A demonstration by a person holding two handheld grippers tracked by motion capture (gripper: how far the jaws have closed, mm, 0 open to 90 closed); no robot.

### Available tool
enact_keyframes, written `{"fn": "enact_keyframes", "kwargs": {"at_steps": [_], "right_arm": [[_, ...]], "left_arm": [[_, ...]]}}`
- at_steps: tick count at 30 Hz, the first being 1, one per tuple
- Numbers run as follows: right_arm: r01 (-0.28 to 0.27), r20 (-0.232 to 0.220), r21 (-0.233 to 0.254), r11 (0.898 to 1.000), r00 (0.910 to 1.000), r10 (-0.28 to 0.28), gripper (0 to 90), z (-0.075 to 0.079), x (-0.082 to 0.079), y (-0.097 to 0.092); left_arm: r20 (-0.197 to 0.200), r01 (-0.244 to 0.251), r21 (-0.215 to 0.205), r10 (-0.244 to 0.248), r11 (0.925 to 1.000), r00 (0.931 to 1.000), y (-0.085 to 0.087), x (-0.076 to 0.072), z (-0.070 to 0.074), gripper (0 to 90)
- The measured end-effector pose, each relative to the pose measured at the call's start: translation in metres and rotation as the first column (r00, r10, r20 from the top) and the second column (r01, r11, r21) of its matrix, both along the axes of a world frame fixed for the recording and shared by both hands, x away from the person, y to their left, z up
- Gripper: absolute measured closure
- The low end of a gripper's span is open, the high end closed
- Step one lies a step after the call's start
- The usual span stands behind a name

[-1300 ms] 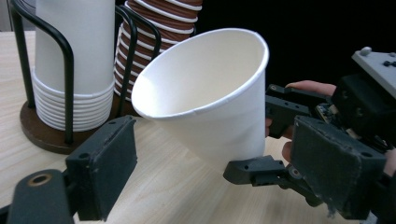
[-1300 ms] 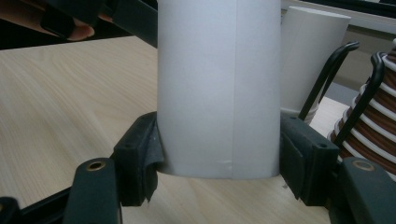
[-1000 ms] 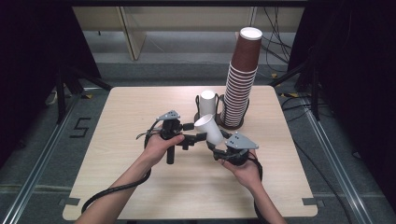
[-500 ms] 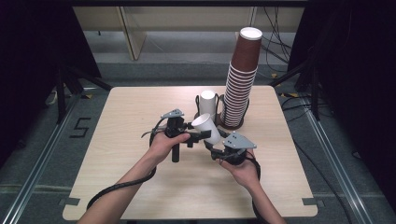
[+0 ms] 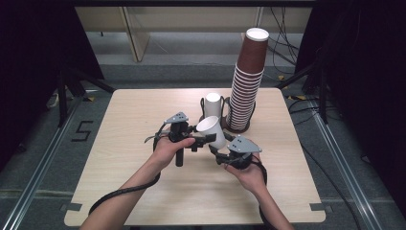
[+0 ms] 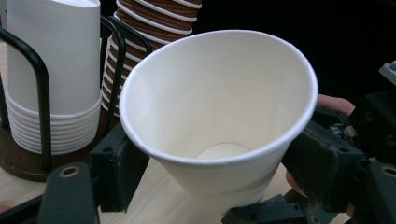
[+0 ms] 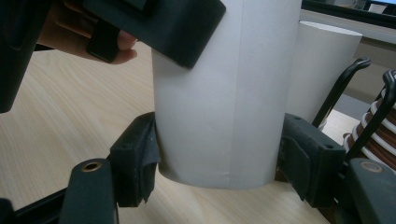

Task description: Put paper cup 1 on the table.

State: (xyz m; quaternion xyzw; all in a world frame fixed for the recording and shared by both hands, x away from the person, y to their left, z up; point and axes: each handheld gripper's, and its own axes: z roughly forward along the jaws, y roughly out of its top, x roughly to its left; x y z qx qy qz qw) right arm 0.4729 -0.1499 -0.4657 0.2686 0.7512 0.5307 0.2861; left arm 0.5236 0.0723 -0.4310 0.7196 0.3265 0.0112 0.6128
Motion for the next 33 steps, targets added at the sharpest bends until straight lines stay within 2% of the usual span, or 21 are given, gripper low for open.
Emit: {"fn": "enact_keyframes", "kwargs": {"at_steps": [3,5,6,7,17,19,25,29,30,32,33], "right_arm": [[-0.004,0.001,-0.007,1.0,1.0,0.004,33.0,0.0,0.001,0.0],[0.005,-0.017,0.0,1.0,0.9998,-0.005,32.6,0.0,0.0,0.0],[0.001,0.009,-0.011,1.0,1.0,-0.001,32.4,0.0,0.001,-0.001],[0.0,-0.009,0.0,1.0,1.0,0.0,32.3,0.0,0.0,0.0],[-0.022,-0.009,-0.021,1.0,0.9997,0.022,29.3,-0.001,0.003,0.0],[-0.01,-0.007,-0.021,1.0,0.9999,0.01,27.5,0.0,0.002,0.0],[-0.016,-0.024,-0.057,0.998,0.9996,0.015,17.2,-0.002,0.002,0.002],[-0.02,-0.035,-0.07,0.997,0.9992,0.018,15.8,-0.004,0.0,0.002],[-0.026,-0.032,-0.072,0.997,0.9992,0.024,15.7,-0.004,0.0,0.002],[-0.021,-0.035,-0.071,0.997,0.9992,0.019,15.8,-0.004,-0.003,0.0],[-0.016,-0.022,-0.082,0.997,0.9997,0.014,15.8,-0.003,-0.003,-0.002]], "left_arm": [[0.032,0.0,0.017,-0.001,0.9999,0.9995,-0.001,-0.002,0.001,26.1],[0.045,0.003,0.02,-0.004,0.9998,0.999,-0.001,-0.002,0.001,27.2],[0.048,0.002,0.018,-0.003,0.9998,0.9989,-0.001,-0.003,0.001,27.7],[0.052,0.002,0.018,-0.003,0.9998,0.9986,-0.001,-0.003,0.001,28.3],[0.108,0.008,0.058,-0.014,0.9983,0.994,-0.003,-0.007,0.001,30.0],[0.118,0.01,0.067,-0.018,0.9977,0.9929,-0.003,-0.008,0.001,30.3],[0.157,-0.016,0.101,0.0,0.9948,0.9875,-0.001,-0.012,0.002,30.4],[0.19,-0.05,0.129,0.025,0.9904,0.9815,0.005,-0.017,0.005,30.3],[0.188,-0.062,0.134,0.036,0.9891,0.9816,0.007,-0.019,0.006,30.2],[0.194,-0.081,0.134,0.054,0.9877,0.9796,0.014,-0.021,0.008,30.3],[0.198,-0.088,0.13,0.062,0.9876,0.9782,0.017,-0.023,0.008,30.3]]}}
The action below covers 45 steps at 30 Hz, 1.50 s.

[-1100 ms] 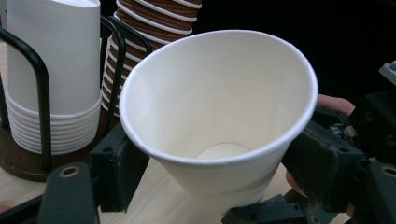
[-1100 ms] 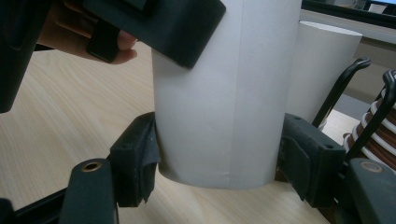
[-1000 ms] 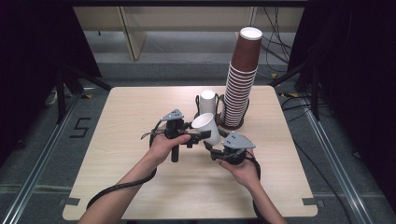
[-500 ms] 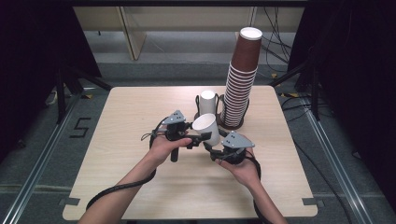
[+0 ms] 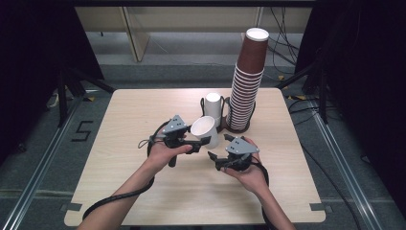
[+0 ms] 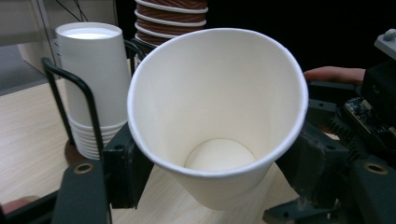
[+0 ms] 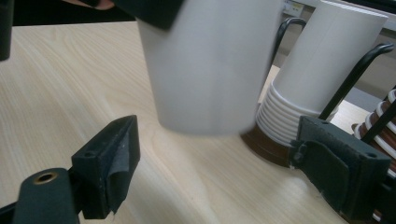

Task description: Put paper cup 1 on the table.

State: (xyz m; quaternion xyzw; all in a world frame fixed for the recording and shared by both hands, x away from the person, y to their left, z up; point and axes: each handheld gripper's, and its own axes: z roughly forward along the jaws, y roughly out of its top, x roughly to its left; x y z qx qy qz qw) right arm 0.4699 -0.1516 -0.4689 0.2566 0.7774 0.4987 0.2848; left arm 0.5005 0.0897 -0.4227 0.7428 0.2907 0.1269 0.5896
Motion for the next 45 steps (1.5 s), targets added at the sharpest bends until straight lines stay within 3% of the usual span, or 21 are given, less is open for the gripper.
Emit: {"fn": "enact_keyframes", "kwargs": {"at_steps": [1,8,17,18,24,26,33,39,43,44,45], "right_arm": [[-0.005,-0.017,0.01,1.0,0.9998,0.005,15.8,-0.001,-0.001,-0.001],[0.026,-0.016,0.006,1.0,0.9995,-0.026,16.3,-0.003,-0.005,-0.017],[0.07,-0.03,0.038,0.997,0.9972,-0.068,17.1,-0.005,-0.008,-0.032],[0.076,-0.046,0.044,0.996,0.9962,-0.074,17.1,-0.006,-0.009,-0.033],[0.081,-0.042,0.039,0.996,0.996,-0.079,17.1,-0.007,-0.009,-0.038],[0.067,-0.042,0.05,0.996,0.997,-0.065,17.3,-0.008,-0.008,-0.039],[0.113,-0.044,0.044,0.993,0.9928,-0.111,17.3,-0.009,-0.012,-0.043],[0.118,-0.045,0.031,0.993,0.9922,-0.117,17.4,-0.008,-0.013,-0.046],[0.122,-0.054,0.039,0.992,0.9913,-0.12,17.4,-0.008,-0.013,-0.047],[0.119,-0.025,0.03,0.993,0.9927,-0.118,17.4,-0.009,-0.012,-0.047],[0.122,-0.035,0.035,0.992,0.9921,-0.121,17.4,-0.009,-0.012,-0.047]], "left_arm": [[0.013,-0.01,-0.001,0.01,0.9999,0.9999,0.005,-0.002,0.001,30.2],[0.05,-0.074,0.031,0.073,0.9967,0.9961,0.036,-0.016,0.003,30.1],[0.068,-0.171,0.063,0.167,0.9832,0.9836,0.082,-0.043,-0.005,29.8],[0.071,-0.177,0.069,0.172,0.9818,0.9826,0.085,-0.046,-0.005,29.9],[0.08,-0.216,0.1,0.208,0.9712,0.9747,0.108,-0.062,-0.013,29.9],[0.085,-0.234,0.112,0.225,0.9658,0.9706,0.114,-0.066,-0.016,29.9],[0.091,-0.294,0.111,0.285,0.9493,0.9542,0.131,-0.074,-0.021,29.9],[0.085,-0.319,0.105,0.311,0.9419,0.9465,0.142,-0.078,-0.03,29.9],[0.081,-0.342,0.114,0.335,0.9327,0.9389,0.146,-0.079,-0.031,30.0],[0.088,-0.341,0.11,0.333,0.9334,0.9388,0.146,-0.078,-0.032,29.9],[0.087,-0.35,0.121,0.341,0.9289,0.9359,0.147,-0.079,-0.032,29.9]]}}
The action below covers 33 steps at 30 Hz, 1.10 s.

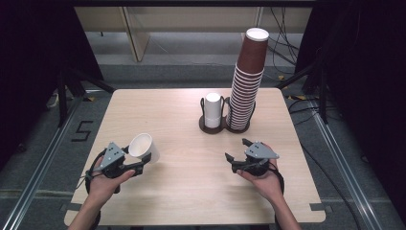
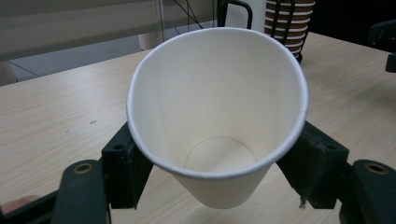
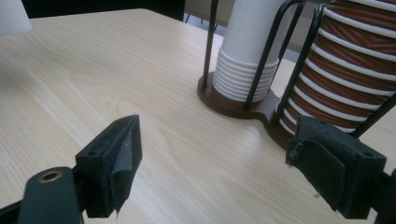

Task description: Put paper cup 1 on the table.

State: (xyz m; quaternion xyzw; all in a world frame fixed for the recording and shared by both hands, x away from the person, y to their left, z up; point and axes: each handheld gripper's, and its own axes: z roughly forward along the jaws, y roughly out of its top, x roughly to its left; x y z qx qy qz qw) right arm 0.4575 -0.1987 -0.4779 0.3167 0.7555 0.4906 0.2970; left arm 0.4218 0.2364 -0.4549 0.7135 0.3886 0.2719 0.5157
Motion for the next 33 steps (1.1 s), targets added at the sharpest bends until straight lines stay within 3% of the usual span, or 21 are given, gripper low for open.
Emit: {"fn": "enact_keyframes", "kwargs": {"at_steps": [4,10,23,26,31,33], "right_arm": [[0.001,-0.022,0.006,1.0,0.9998,0.0,17.4,-0.001,0.0,-0.002],[0.0,-0.003,-0.002,1.0,1.0,0.0,17.4,-0.001,0.001,-0.003],[0.01,-0.018,0.009,1.0,0.9998,-0.01,17.4,-0.005,0.0,-0.003],[0.006,-0.037,0.007,1.0,0.9993,-0.005,17.4,-0.006,0.0,-0.003],[0.008,-0.034,0.009,1.0,0.9994,-0.008,17.3,-0.007,0.0,-0.003],[0.008,-0.032,0.008,1.0,0.9994,-0.008,17.4,-0.006,0.0,-0.003]], "left_arm": [[-0.001,-0.027,0.017,0.027,0.9995,0.9996,0.003,0.0,-0.002,29.9],[-0.004,-0.072,0.052,0.073,0.996,0.9974,0.006,-0.003,-0.009,29.9],[-0.039,-0.101,0.088,0.105,0.991,0.9937,0.009,-0.008,-0.023,29.8],[-0.05,-0.089,0.073,0.093,0.9933,0.9944,0.006,-0.008,-0.025,29.8],[-0.052,-0.048,0.083,0.052,0.9954,0.9973,-0.006,-0.007,-0.024,29.7],[-0.067,-0.03,0.053,0.034,0.9981,0.9971,-0.011,-0.007,-0.024,29.7]]}}
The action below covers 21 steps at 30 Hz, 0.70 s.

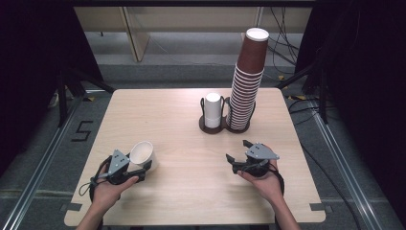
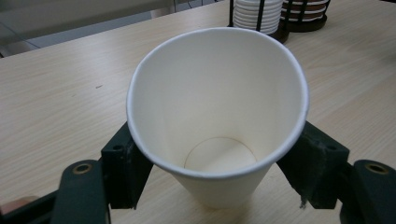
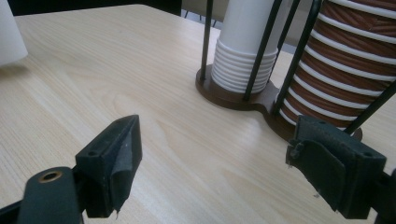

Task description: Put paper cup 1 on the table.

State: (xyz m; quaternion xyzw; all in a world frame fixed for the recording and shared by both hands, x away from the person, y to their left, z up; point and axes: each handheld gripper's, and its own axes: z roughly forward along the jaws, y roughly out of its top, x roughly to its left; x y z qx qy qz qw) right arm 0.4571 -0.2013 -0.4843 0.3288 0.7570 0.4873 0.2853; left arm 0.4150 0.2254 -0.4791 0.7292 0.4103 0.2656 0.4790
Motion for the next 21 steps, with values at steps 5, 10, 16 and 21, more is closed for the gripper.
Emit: {"fn": "enact_keyframes", "kwargs": {"at_steps": [5,10,16,21], "right_arm": [[0.009,0.001,0.009,1.0,1.0,-0.009,17.4,-0.001,0.001,0.0],[0.004,0.006,0.005,1.0,1.0,-0.004,17.3,-0.002,0.001,-0.001],[0.006,-0.008,0.007,1.0,0.9999,-0.006,17.3,-0.003,0.0,-0.002],[0.012,-0.015,0.017,1.0,0.9998,-0.011,17.3,-0.003,-0.001,-0.001]], "left_arm": [[0.027,0.065,0.017,-0.065,0.9978,0.9975,-0.024,-0.002,0.004,29.7],[0.021,0.122,0.028,-0.122,0.9921,0.9923,-0.044,-0.002,0.001,29.7],[0.007,0.143,0.046,-0.143,0.9887,0.9897,-0.053,-0.001,-0.006,29.1],[0.005,0.148,0.048,-0.148,0.9879,0.989,-0.054,-0.001,-0.009,28.7]]}}
